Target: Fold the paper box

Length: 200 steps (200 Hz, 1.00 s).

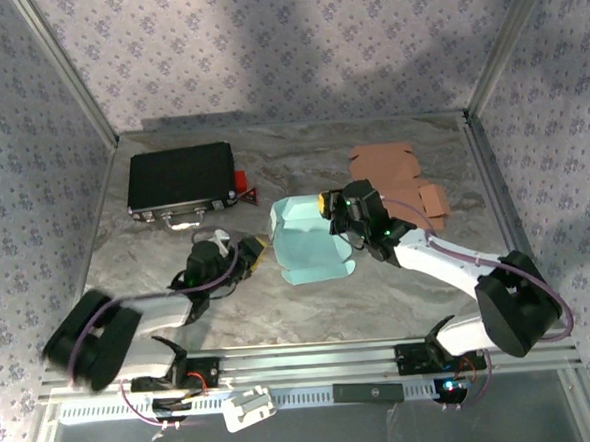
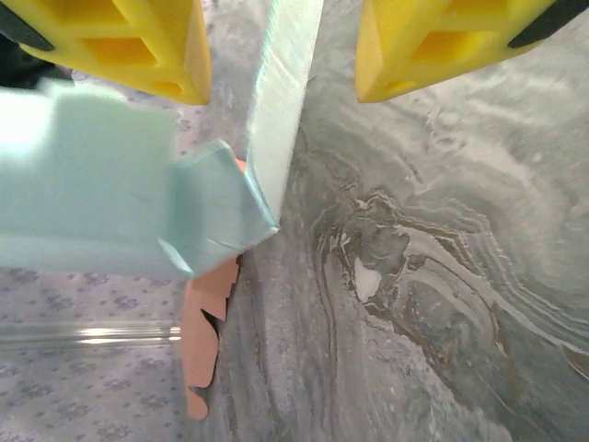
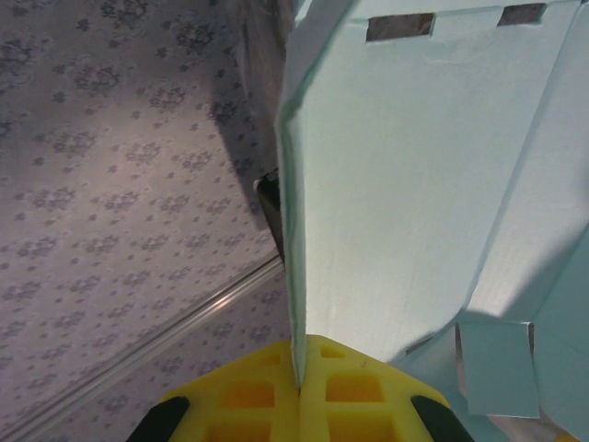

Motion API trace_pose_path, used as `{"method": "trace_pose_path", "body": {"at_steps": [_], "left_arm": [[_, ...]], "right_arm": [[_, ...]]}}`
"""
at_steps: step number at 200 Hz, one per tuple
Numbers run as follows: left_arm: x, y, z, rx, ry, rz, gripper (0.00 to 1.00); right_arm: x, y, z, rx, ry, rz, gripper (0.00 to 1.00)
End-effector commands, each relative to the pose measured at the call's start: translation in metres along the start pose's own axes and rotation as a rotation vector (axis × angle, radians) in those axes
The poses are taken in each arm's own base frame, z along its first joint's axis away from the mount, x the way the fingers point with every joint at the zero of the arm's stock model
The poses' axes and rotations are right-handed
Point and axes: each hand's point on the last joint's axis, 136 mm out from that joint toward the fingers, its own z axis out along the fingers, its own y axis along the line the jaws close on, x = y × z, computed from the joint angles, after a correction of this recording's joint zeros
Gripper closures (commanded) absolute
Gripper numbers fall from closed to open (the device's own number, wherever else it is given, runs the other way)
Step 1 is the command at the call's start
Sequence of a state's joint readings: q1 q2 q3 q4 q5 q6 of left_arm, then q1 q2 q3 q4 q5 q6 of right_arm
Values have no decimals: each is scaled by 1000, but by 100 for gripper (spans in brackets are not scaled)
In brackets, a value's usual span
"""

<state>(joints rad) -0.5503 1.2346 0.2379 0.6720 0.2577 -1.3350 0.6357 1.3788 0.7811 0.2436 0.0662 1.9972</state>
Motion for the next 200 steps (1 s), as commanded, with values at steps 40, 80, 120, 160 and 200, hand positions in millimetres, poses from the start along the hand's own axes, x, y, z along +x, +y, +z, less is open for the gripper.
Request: {"method": "trace_pose_path", "body": {"at_steps": [40,80,120,160,200], "left_arm": [[-39,27,-73,-269,-71,151,62],[-48,29,-52,-259,-19,267,70],[-50,28,-35,-198,-5,367,70],[-33,35,-20,-194,56,407,68],[-30,33,-7,-168,56,408,67]], "right_arm": [[15,-29,19,48,-2,-182,100],[32,-53,43,74,37,-204,100],[39,-66,55,62,78,-229,100],[40,-62,52,33,84,-258,100],[44,-58,52,18,101,-267,100]]}}
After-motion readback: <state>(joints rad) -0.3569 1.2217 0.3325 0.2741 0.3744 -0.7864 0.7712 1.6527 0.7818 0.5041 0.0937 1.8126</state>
